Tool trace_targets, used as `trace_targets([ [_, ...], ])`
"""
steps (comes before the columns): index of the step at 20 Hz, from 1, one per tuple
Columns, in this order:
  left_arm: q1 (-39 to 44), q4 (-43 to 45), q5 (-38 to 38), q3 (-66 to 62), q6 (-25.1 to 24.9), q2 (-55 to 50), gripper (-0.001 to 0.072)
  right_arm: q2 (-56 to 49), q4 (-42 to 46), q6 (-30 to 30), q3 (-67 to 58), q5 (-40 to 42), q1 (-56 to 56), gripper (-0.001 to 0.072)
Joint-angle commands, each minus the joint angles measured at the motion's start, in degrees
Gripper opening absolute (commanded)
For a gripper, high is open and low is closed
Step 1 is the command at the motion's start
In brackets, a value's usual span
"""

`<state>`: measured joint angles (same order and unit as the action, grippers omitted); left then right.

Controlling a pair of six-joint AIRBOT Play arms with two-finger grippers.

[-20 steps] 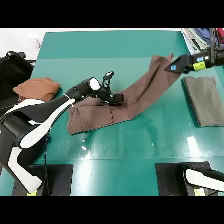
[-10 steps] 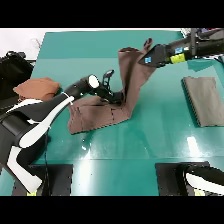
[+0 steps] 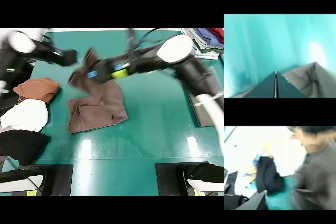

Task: Fold the shirts.

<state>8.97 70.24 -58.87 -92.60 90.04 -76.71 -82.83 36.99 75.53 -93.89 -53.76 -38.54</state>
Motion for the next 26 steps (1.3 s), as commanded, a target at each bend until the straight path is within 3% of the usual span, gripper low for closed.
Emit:
trace_targets([
  [1, -6.19, 4.0, -2.03, -0.37, -0.09, 8.44, 0.0028, -6.56, -2.43, -2.58, -0.11, 8.2, -8.92, 0.0387],
  [5, -6.45, 4.13, -4.35, -0.31, -0.48, 9.44, 0.0028, -3.52, 5.4, -1.27, 2.89, 1.6, -3.43, 0.0383],
  [10, -6.45, 0.98, -4.98, 0.66, -0.5, 9.03, 0.0028, 6.51, 15.82, 2.62, 21.53, -4.81, 15.13, 0.0388],
  [11, -6.45, 0.33, -4.81, 1.14, -0.5, 9.03, 0.0028, 6.73, 16.09, 3.21, 24.81, -6.32, 19.65, 0.0459],
  [12, -6.45, -0.63, -4.52, 1.7, -0.5, 9.03, 0.0028, 5.92, 15.3, 3.65, 27.39, -7.61, 23.89, 0.0544],
  [13, -6.45, -1.51, -4.33, 2.32, -0.52, 9.03, 0.0028, 4.39, 13.88, 3.65, 29.16, -8.44, 26.91, 0.0553],
  [17, -4.15, -2.32, -3.23, 3.96, -0.55, 9.03, 0.0028, -4.37, 3.96, 2.45, 31.65, -8.2, 30.93, 0.0552],
  [22, 1.25, -2.25, -0.15, 4.22, -1.6, 8.85, 0.0027, -15.96, -2.93, 1.53, 25.86, -9.29, 23.8, 0.0551],
  [24, 2.49, -2.27, -0.13, 4.22, -1.57, 8.85, 0.0028, -19.82, -5.99, 1.51, 22.45, -9.2, 20.55, 0.0547],
  [25, 3.17, -2.34, 0.09, 4.22, -1.44, 8.85, 0.0027, -21.64, -6.75, 1.51, 20.22, -9.29, 18.97, 0.049],
  [26, 3.98, -2.58, 0.87, 4.22, -0.72, 8.79, 0.0028, -23.06, -7.06, 1.51, 18.18, -9.22, 17.57, 0.0363],
])
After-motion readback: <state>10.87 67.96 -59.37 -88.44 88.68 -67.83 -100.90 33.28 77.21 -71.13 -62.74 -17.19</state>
